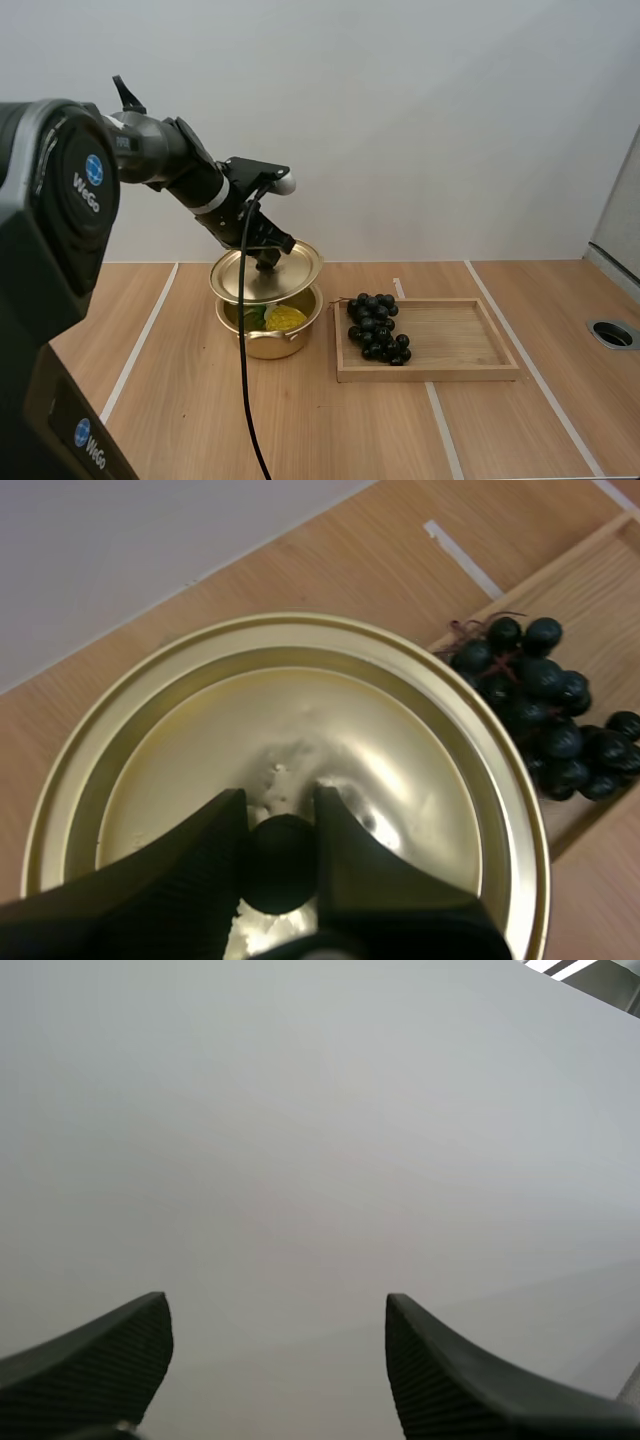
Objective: Open the pot, put the pineapple inside, and close it
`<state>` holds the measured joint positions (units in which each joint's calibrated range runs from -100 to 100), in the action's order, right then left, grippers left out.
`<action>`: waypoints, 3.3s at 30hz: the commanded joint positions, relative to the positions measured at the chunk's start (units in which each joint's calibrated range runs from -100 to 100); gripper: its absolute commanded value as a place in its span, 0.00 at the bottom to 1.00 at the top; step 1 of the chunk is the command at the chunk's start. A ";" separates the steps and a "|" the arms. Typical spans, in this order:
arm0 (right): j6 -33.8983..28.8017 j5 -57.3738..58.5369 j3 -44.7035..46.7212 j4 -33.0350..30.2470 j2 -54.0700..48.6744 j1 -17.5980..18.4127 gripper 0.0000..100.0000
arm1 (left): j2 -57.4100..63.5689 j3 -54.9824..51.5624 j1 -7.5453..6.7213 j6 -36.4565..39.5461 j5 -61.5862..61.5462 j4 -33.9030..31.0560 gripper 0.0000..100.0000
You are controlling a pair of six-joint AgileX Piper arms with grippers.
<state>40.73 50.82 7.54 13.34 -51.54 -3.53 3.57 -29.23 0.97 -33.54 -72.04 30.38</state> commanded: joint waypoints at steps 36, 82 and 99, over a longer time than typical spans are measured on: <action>-0.57 -2.55 -0.13 1.95 2.58 -0.23 1.00 | -5.45 -3.48 -0.11 -5.31 4.14 3.18 0.00; -0.57 0.83 -0.01 1.49 2.74 -0.23 1.00 | 12.22 17.34 -0.11 2.65 3.65 0.59 1.00; -10.61 -7.39 6.93 0.95 -2.97 -0.23 1.00 | 54.23 12.35 0.06 17.96 53.33 -2.48 1.00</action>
<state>30.96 46.75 11.21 14.44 -52.86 -3.53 52.94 -12.18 0.97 -16.62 -23.17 29.51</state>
